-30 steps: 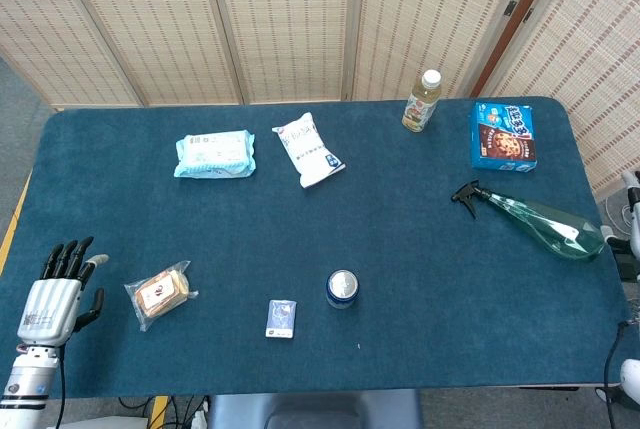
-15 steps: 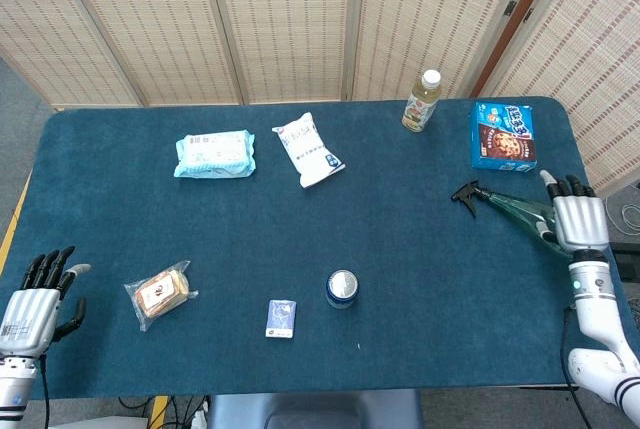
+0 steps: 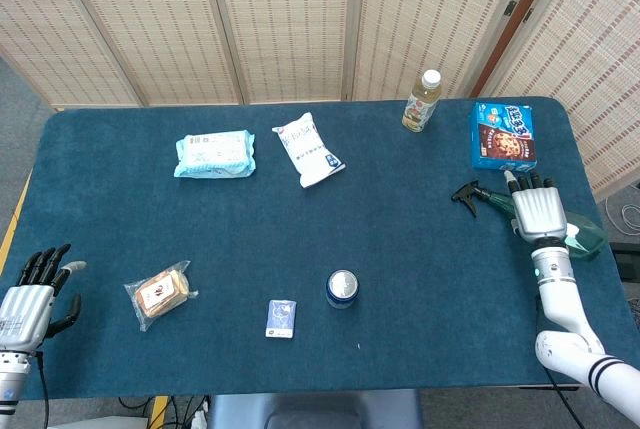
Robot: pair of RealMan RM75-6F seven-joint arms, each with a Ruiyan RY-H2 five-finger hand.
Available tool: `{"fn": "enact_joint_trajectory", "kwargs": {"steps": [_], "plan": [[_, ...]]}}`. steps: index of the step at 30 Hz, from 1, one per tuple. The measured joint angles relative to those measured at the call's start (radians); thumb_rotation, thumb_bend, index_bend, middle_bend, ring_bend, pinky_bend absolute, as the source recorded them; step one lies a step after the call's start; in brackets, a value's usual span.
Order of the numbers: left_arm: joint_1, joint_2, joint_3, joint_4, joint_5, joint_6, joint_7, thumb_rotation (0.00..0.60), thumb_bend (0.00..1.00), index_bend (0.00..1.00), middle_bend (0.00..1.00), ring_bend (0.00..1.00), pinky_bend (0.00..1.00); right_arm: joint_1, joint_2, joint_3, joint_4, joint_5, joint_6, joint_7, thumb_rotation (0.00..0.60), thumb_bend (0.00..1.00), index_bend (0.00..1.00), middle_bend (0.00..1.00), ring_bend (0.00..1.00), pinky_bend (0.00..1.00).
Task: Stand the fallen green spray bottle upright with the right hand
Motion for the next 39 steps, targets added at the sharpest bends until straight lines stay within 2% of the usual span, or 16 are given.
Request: {"fn": "enact_joint_trajectory", "kwargs": {"steps": [12, 36, 39], "plan": [[0.005, -0.029, 0.006, 0.095, -0.004, -0.013, -0.082, 0.6, 0.51, 0.22, 0.07, 0.0, 0.0, 0.045, -0.096, -0.023, 0.163, 0.038, -0.066, -0.036, 0.6, 0.2, 0.16, 0.28, 0.16, 0.28], [0.004, -0.068, 0.008, 0.177, -0.018, -0.049, -0.131, 0.6, 0.51, 0.22, 0.07, 0.0, 0.0, 0.088, -0.238, -0.054, 0.429, -0.02, -0.174, 0.126, 0.6, 0.2, 0.22, 0.32, 0.19, 0.28], [0.004, -0.072, 0.008, 0.184, -0.018, -0.051, -0.134, 0.6, 0.51, 0.22, 0.07, 0.0, 0.0, 0.091, -0.251, -0.057, 0.454, -0.03, -0.181, 0.144, 0.6, 0.21, 0.25, 0.33, 0.21, 0.3]]}}
